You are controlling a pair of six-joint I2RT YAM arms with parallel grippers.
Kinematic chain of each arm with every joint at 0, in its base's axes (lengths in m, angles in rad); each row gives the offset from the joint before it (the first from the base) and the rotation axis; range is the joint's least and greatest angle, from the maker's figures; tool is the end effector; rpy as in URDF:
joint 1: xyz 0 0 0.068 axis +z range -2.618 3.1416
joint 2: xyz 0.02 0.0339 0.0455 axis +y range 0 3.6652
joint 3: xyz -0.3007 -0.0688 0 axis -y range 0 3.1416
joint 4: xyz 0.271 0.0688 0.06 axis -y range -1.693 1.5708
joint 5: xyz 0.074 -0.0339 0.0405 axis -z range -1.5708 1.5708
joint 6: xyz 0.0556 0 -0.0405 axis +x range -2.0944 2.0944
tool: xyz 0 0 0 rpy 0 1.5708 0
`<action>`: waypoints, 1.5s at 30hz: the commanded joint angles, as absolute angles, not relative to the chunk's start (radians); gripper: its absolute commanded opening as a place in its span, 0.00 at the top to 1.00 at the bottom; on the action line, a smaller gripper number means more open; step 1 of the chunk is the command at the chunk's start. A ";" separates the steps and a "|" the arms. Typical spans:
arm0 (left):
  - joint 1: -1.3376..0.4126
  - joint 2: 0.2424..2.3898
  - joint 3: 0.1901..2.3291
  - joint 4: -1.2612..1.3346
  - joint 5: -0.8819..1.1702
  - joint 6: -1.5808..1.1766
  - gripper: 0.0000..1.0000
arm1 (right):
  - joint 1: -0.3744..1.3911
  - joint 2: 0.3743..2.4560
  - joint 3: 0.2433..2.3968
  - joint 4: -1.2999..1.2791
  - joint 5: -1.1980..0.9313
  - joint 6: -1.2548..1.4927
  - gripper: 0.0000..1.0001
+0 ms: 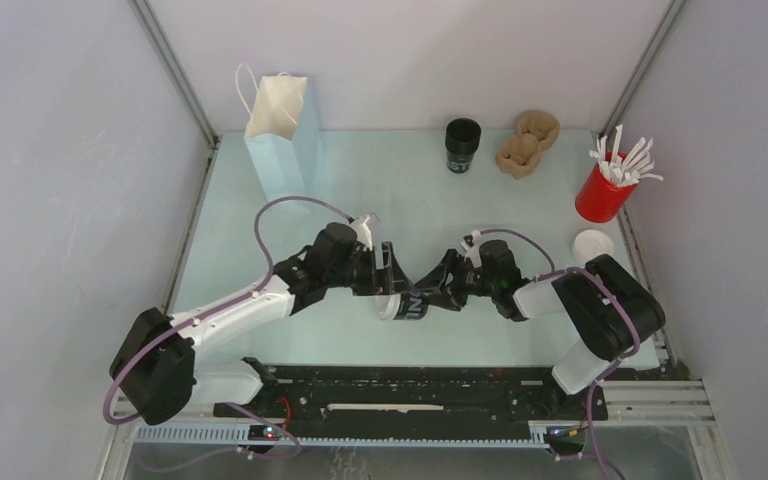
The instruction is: Pack the takeout coffee
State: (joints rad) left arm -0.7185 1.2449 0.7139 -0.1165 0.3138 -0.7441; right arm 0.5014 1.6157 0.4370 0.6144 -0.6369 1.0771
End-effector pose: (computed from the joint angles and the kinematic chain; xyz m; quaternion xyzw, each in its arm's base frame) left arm 0.2063 -0.2032 0.2363 0.0583 0.8851 -0.3979 0.2340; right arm 0.2409 0.1697 0.1229 0.0914 0.8406 0.5183 0.1279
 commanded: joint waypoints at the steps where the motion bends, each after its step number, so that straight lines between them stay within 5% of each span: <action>1: -0.757 1.246 0.825 -0.081 0.313 -0.768 0.18 | 0.483 1.666 0.412 0.766 -0.688 1.116 0.28; 12: -0.826 1.372 0.931 -0.097 0.272 -0.759 0.19 | 0.400 1.579 0.411 0.547 -0.684 0.944 0.23; 21: -0.745 1.129 0.831 -0.283 0.180 -0.702 0.02 | 0.378 1.361 0.573 0.028 -0.626 0.554 0.02; 32: -0.696 1.018 0.553 -0.085 0.266 -0.855 0.01 | 0.491 1.459 0.574 0.185 -0.683 0.697 0.14; 38: -0.708 1.074 0.556 -0.053 0.280 -0.850 0.07 | 0.500 1.515 0.572 0.226 -0.673 0.718 0.29; 45: -0.765 1.137 0.611 -0.019 0.293 -0.869 0.11 | 0.496 1.528 0.566 0.239 -0.670 0.737 0.33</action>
State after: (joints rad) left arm -0.7300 1.1110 0.5537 -0.0769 0.2703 -0.8467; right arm 0.4946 1.5208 0.5659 0.2012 -0.6807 0.7166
